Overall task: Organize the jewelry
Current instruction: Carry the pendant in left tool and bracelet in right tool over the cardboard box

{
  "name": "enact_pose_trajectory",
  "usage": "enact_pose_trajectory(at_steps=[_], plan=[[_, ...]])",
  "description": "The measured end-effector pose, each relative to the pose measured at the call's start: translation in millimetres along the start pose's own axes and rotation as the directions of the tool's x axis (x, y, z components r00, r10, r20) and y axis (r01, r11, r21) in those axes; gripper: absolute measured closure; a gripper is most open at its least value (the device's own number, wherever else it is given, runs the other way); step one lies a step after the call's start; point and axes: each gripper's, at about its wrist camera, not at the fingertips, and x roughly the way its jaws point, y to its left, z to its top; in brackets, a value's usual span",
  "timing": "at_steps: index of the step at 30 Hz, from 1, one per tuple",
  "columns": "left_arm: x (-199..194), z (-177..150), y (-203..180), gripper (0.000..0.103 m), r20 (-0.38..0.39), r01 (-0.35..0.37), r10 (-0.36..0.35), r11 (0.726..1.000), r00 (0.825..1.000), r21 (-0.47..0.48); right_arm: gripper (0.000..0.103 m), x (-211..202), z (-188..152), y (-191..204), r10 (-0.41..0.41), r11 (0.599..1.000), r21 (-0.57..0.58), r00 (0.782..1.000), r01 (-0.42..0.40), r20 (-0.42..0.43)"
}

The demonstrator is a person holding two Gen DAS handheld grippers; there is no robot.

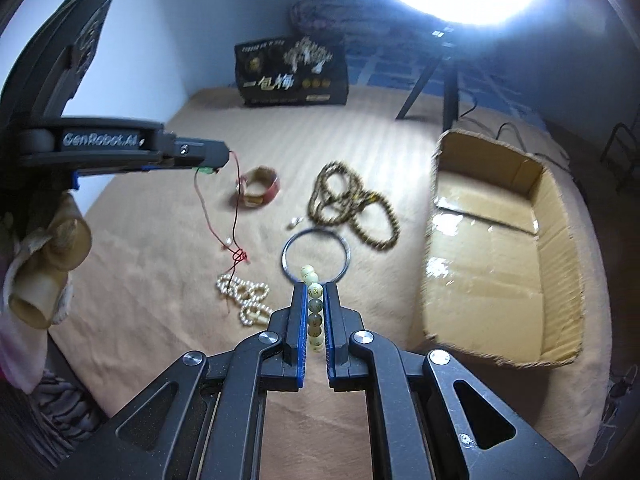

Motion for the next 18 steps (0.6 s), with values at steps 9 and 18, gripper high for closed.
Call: enact_pose_trajectory(at_steps=[9,18], plan=[[-12.4,9.9,-41.0,0.072,0.036,0.068,-0.070,0.996,0.997,0.057,0.097,-29.6,15.7,-32.3,-0.063,0.996,0.070,0.995,0.057,0.083],[-14.5,19.6,-80.2,0.072,0.050,0.146,-0.151,0.986,0.987,0.085,0.097,-50.5,22.0,-76.3,-0.138,0.980,0.159,0.983,0.119,0.119]])
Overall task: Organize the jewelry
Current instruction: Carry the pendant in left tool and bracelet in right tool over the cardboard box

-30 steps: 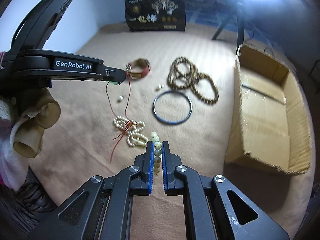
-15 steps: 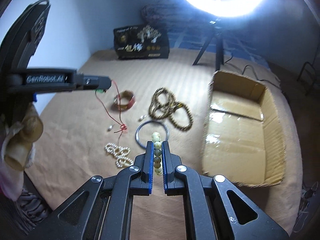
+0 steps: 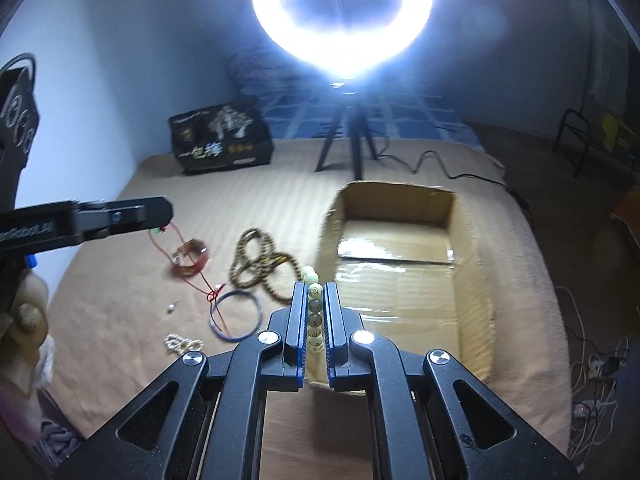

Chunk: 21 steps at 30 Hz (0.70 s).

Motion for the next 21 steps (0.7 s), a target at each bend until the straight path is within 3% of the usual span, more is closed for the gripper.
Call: enact_pose_trajectory(at_steps=[12,21], plan=[[16.4,10.9,-52.1,0.072,0.002,0.107,-0.107,0.994,0.994,0.035,0.097,-3.5,1.9,-44.1,-0.078,0.994,0.082,0.997,0.078,-0.009],[49.6,11.9,-79.1,0.072,-0.037,0.168,-0.167,0.985,0.985,0.048,0.097,-1.1,-1.0,-76.9,-0.123,0.981,0.148,0.992,0.128,-0.041]])
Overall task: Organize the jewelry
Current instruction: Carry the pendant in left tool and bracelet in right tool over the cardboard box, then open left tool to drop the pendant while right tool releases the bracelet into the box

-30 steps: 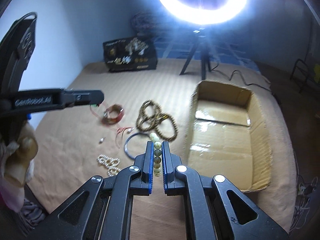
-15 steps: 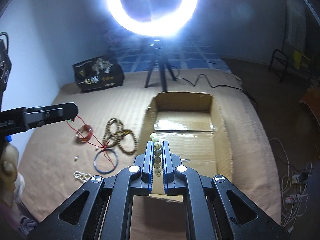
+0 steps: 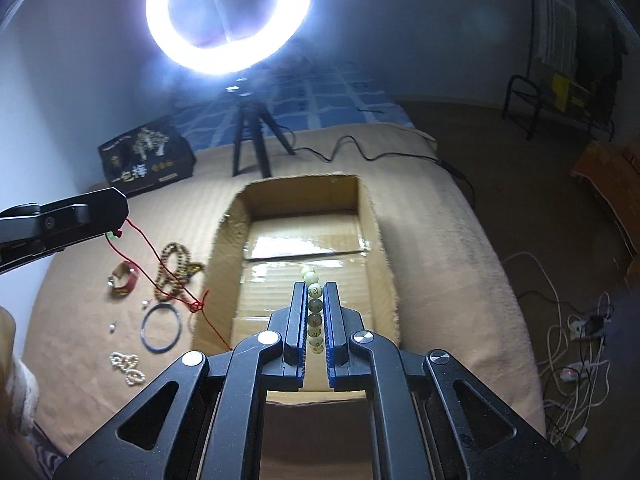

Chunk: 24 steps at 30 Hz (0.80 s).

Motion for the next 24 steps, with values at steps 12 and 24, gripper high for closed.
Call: enact_pose_trajectory(at_steps=[12,24], plan=[[66.1,-16.7,13.9,0.072,-0.118,-0.081,0.085,0.996,0.989,0.036,0.097,25.6,-7.7,-15.7,-0.009,0.999,0.030,0.996,0.011,-0.085],[99.4,-38.6,20.1,0.072,-0.191,-0.154,0.170,0.983,0.967,0.100,0.097,44.3,-12.5,-22.5,-0.020,0.999,0.040,0.989,0.027,-0.147]])
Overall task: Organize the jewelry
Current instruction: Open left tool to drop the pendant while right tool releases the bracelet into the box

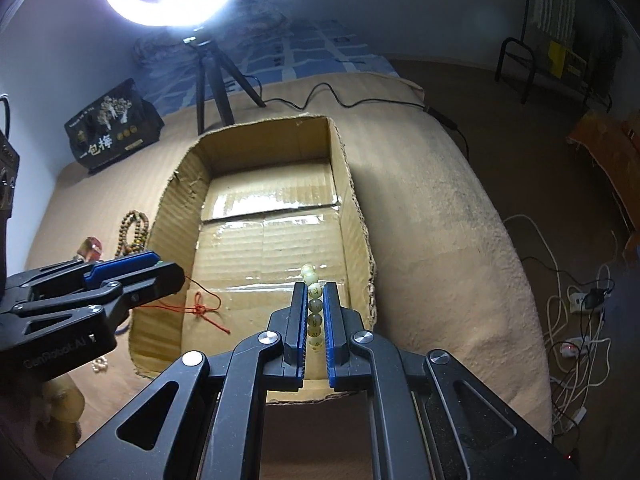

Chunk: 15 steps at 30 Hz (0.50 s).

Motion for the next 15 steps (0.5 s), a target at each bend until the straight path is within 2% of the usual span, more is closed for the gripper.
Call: enact_pose_trajectory(at_steps=[8,9,10,12,15], plan=[[-2.8,1.6,2.3,0.072,0.001,-0.026,0.026,1.000,1.000,0.002,0.096,-0.2,0.5,0.9,-0.010,1.000,-0.005,1.000,0.010,-0.005],[-2.9,1.7,3.4,0.072,-0.002,-0.027,0.027,1.000,1.000,-0.001,0.090,-0.4,0.7,1.5,-0.009,1.000,-0.005,1.000,0.009,-0.005],[-3.1,1.9,4.1,0.067,-0.004,-0.028,0.028,1.000,1.000,-0.003,0.080,-1.0,0.9,2.1,-0.010,1.000,-0.004,1.000,0.010,-0.002],[-4.8,2.0,6.3,0.059,0.000,-0.038,0.038,0.999,0.999,-0.006,0.068,-2.9,1.3,3.3,-0.015,1.000,-0.001,1.000,0.015,0.009],[-8.2,3.1,8.4,0.058,0.009,-0.042,0.043,0.999,0.999,-0.008,0.066,-5.4,2.7,4.3,-0.013,1.000,0.000,1.000,0.013,0.018]])
